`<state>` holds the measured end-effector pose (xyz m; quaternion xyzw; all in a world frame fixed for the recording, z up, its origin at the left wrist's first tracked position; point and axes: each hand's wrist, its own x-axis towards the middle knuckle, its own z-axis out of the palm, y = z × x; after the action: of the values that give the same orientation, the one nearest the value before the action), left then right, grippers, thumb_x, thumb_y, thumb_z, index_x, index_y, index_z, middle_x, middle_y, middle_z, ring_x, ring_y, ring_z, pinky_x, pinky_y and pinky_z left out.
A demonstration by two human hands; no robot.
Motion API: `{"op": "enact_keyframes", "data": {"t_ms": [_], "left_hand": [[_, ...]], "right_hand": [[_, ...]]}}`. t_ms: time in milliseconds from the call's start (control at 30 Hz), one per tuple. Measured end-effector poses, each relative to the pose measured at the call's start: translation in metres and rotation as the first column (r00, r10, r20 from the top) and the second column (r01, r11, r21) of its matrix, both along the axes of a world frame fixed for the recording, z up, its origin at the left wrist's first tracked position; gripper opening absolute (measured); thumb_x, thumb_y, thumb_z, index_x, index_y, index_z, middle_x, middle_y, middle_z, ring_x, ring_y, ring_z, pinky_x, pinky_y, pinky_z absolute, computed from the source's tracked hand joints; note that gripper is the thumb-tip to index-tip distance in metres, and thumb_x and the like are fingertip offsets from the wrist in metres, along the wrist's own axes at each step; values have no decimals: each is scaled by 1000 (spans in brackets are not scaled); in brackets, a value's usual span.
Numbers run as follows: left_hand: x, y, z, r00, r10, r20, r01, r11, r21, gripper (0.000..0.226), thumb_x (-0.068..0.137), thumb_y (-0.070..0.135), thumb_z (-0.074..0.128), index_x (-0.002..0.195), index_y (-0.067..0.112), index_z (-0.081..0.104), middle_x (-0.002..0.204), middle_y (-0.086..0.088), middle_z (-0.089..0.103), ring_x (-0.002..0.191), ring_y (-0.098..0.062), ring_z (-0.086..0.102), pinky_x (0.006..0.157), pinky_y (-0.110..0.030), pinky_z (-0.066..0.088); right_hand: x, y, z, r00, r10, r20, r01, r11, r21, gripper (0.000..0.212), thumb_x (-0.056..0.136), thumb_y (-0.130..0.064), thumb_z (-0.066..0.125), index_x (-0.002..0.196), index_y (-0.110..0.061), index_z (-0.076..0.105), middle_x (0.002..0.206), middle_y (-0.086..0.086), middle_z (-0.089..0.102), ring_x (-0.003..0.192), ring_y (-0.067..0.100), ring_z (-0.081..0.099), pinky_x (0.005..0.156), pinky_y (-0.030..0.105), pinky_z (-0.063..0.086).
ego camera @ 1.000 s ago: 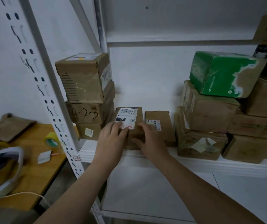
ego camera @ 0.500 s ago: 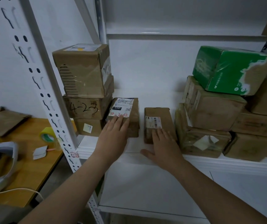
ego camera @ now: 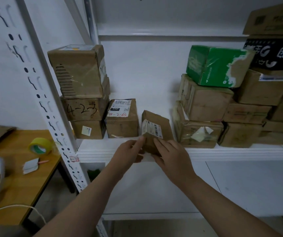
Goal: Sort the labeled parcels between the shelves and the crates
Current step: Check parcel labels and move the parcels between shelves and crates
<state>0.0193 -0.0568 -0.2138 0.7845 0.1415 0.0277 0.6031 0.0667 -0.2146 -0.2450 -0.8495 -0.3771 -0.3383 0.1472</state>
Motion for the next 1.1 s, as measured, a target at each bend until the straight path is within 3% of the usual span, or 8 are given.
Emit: {"op": "enact_keyframes", "data": {"t_ms": [167, 267, 367, 433, 533, 633, 733, 1100], "left_hand": [[-4, -15, 16, 997, 41, 64, -16, 936, -352, 27, 93, 23, 57, 115, 7, 62, 99, -12, 70, 81, -21, 71, 63, -26, 57], [-7, -6, 23, 960, 156, 231, -67, 934, -351, 19, 95, 13, 54, 113, 14, 60, 101, -8, 70, 83, -19, 71, 64, -25, 56], [-10, 9, 33, 941, 171, 290, -69, 941, -333, 21, 96, 14, 51, 115, 16, 59, 97, -3, 72, 83, -20, 71, 66, -25, 57], [-9, 17, 38, 938, 174, 300, -83, 953, -293, 22, 96, 18, 52, 117, 16, 59, 93, 2, 72, 80, -16, 71, 63, -22, 56], [-3, 32, 40, 881, 214, 422, -313, 932, 181, 29, 94, 27, 56, 122, 23, 54, 112, 4, 63, 94, -10, 62, 77, -24, 52], [3, 46, 40, 820, 0, 572, -515, 437, 738, 44, 82, 22, 71, 124, 14, 59, 121, -8, 56, 109, -25, 53, 89, -36, 45], [15, 52, 44, 915, -177, 361, -343, 127, 931, 54, 78, 13, 71, 129, 14, 54, 126, -9, 56, 113, -27, 54, 93, -38, 46], [41, 66, 49, 979, -120, 162, -153, 83, 985, 31, 86, 12, 57, 116, 16, 53, 121, -5, 55, 108, -23, 51, 82, -30, 44]], "right_hand": [[-11, 1, 6, 999, 53, 2, -53, 991, 121, 42, 75, -18, 78, 114, -5, 68, 114, 11, 68, 96, 30, 65, 79, 45, 55], [-12, 5, 20, 970, 40, -242, 38, 949, 312, 50, 90, -45, 53, 129, -15, 59, 145, 15, 42, 133, 34, 39, 107, 49, 34], [-7, 20, 41, 749, 355, -559, 131, 747, 651, 45, 93, -33, 57, 136, -25, 45, 146, 8, 37, 134, 20, 39, 106, 39, 40], [3, 34, 55, 564, 552, -615, 228, 612, 758, 46, 91, -15, 61, 130, -32, 45, 128, 5, 55, 107, 7, 59, 81, 18, 52], [23, 57, 66, 513, 601, -613, 243, 583, 775, 48, 88, -10, 62, 130, -28, 47, 109, -2, 61, 84, -2, 62, 60, 8, 48], [41, 83, 74, 548, 553, -628, 209, 636, 743, 51, 89, -12, 62, 137, -18, 45, 119, 2, 60, 99, 10, 61, 83, 22, 53], [59, 104, 77, 560, 513, -651, 189, 686, 703, 51, 91, -14, 61, 138, -11, 44, 130, 12, 57, 114, 22, 57, 100, 36, 46], [91, 100, 66, 760, 172, -626, 19, 958, 286, 37, 99, -24, 46, 127, -4, 57, 126, 12, 59, 115, 28, 52, 95, 32, 40]]}}
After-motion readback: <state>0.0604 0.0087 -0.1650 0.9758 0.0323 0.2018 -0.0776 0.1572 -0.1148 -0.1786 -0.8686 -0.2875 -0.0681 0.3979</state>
